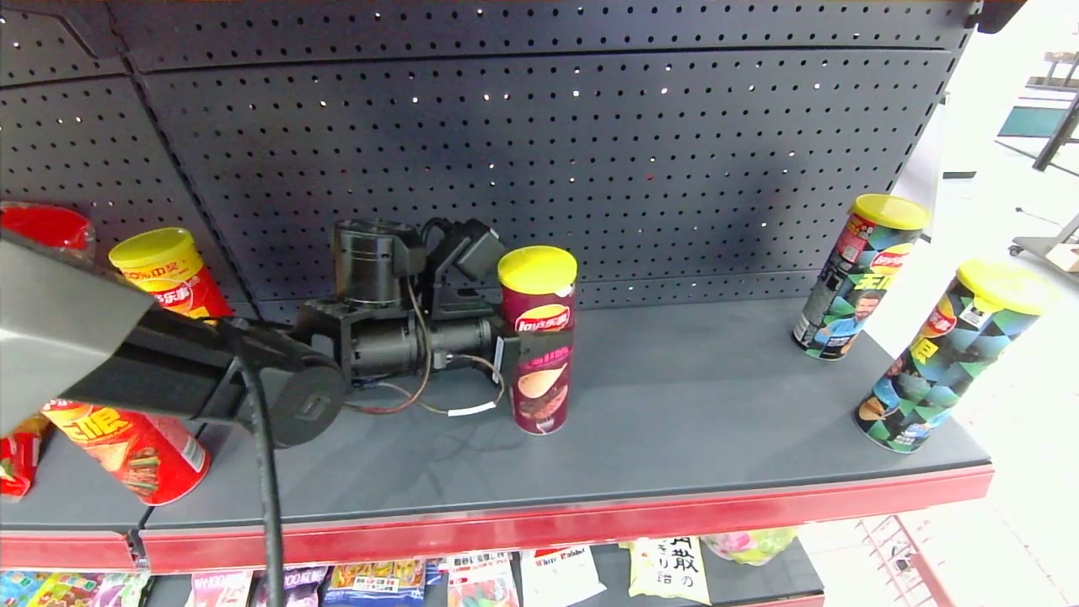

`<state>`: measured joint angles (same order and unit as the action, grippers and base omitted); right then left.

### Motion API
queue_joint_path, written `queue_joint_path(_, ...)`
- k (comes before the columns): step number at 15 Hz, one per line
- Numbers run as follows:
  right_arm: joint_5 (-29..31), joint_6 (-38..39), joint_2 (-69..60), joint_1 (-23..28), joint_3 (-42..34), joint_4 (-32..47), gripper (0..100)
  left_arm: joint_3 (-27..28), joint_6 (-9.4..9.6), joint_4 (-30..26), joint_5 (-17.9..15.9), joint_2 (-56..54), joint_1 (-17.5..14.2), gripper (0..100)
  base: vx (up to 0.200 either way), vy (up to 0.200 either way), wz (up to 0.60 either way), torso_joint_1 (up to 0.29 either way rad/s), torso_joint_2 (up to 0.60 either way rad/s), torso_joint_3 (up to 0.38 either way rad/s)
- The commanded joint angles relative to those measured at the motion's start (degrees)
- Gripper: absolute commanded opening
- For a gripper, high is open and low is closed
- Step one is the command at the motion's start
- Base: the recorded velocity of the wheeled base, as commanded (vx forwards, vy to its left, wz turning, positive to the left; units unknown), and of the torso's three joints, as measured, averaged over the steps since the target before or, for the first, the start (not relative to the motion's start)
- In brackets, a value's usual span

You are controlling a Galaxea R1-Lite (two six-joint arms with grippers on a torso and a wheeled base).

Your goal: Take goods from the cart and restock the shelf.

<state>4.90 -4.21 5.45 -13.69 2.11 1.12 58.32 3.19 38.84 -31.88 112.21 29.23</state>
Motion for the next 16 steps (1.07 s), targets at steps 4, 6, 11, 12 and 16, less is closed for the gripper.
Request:
queue_joint_path(4,-0.1,0.0,0.1,0.0,0.0,0.0,0,-12.9,0.15,1.4,-4.1,-11.0,1.4,0,0.000,0.000,0.00,0.000,0.00,0.000)
queue_joint_path(6,-0.1,0.0,0.1,0.0,0.0,0.0,0,-13.3,0.76,3.9,-4.1,-10.0,1.9,0,0.000,0.000,0.00,0.000,0.00,0.000)
queue_joint_path(11,-0.1,0.0,0.1,0.0,0.0,0.0,0,-12.7,1.29,5.5,-4.1,-7.3,2.7,0,0.000,0.000,0.00,0.000,0.00,0.000)
queue_joint_path(12,-0.1,0.0,0.1,0.0,0.0,0.0,0,-12.7,1.46,6.7,-4.1,-6.7,2.7,0,0.000,0.000,0.00,0.000,0.00,0.000)
queue_joint_path(16,-0.1,0.0,0.1,0.0,0.0,0.0,0,-13.2,1.64,7.7,-4.2,-6.0,3.6,0,0.000,0.000,0.00,0.000,0.00,0.000)
